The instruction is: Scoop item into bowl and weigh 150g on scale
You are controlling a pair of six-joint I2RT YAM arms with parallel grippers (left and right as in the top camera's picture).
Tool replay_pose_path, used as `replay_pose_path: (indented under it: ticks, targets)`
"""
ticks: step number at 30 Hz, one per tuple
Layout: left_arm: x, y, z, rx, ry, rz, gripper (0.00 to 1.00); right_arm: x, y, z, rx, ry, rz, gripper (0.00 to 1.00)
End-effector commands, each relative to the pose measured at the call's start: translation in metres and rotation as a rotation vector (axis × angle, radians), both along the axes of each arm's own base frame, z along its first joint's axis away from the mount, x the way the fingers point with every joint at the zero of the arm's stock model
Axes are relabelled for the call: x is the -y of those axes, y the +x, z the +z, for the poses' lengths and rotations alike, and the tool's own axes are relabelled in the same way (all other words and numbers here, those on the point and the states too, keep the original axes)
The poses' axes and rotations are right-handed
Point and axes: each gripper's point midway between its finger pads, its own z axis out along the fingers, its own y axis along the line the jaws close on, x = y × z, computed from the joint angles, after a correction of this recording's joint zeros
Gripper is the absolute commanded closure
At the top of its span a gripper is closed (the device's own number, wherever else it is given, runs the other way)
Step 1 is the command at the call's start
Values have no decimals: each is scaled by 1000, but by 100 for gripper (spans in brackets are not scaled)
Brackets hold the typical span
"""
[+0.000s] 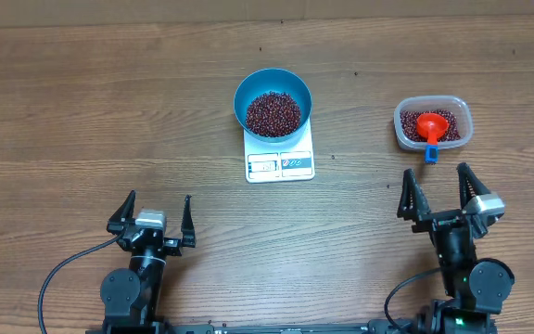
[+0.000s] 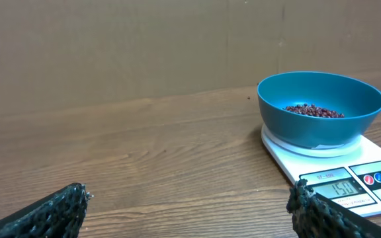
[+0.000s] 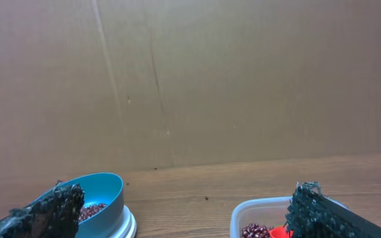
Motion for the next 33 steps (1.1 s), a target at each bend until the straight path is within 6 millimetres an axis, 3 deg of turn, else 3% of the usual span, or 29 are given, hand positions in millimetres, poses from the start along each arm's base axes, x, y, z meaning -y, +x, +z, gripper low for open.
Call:
replay_pose_path:
  ticks: [1, 6, 18, 33]
  targets:
    - [2, 0, -1, 2, -14, -9, 0, 3, -1, -8, -21, 24, -36, 0]
    - [2, 0, -1, 2, -14, -9, 1, 5, -4, -30, -111, 41, -72, 0]
    - [2, 0, -1, 2, -14, -9, 0, 9, -12, -56, -208, 39, -127, 0]
    - [2, 0, -1, 2, -14, -9, 0, 10, -12, -56, -203, -40, -142, 0]
